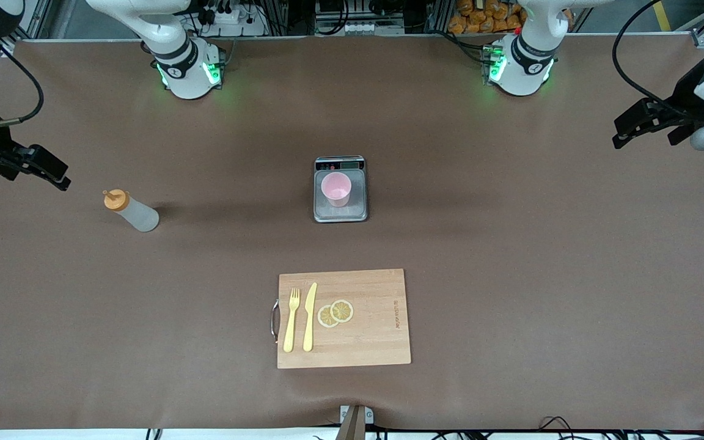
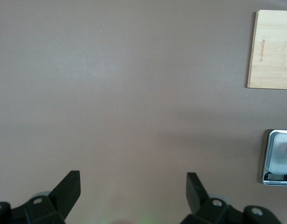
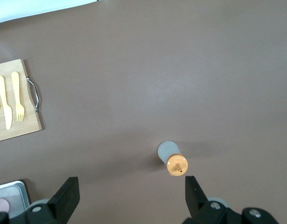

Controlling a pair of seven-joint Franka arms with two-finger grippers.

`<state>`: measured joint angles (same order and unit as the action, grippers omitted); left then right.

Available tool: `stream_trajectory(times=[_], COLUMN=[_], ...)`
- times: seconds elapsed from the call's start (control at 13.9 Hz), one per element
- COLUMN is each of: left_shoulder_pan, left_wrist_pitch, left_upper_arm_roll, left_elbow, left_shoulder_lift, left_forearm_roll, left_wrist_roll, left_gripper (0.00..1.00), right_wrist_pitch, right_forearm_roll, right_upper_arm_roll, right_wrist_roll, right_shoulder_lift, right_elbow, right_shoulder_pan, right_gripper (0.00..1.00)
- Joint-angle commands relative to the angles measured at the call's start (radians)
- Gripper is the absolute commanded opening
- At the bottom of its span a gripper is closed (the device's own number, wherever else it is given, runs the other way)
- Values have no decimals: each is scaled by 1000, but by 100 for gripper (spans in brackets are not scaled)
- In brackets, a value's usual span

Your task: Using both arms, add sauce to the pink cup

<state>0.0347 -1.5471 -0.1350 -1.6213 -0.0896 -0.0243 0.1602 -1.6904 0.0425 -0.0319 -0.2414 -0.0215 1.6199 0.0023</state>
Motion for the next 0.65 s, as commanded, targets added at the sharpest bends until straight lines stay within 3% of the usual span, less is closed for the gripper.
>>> stream_trajectory(times=[0.0,0.58], left_shoulder_pan=[-7,-7], left_wrist_pitch=[5,9], left_upper_arm_roll=[-1,-9], left_elbow=[11,9], left_shoulder_lift=[-2,-2], left_forearm_roll=[20,10], left_wrist_roll=[9,70], left_gripper=[100,100], right_wrist_pitch=[-9,-9], right_forearm_roll=[20,19], right_upper_arm_roll=[4,4], right_wrist_roll=[5,5], right_shoulder_lift=[-14,-17], right_elbow=[15,18], right_shoulder_pan=[15,16], right_gripper=[100,100])
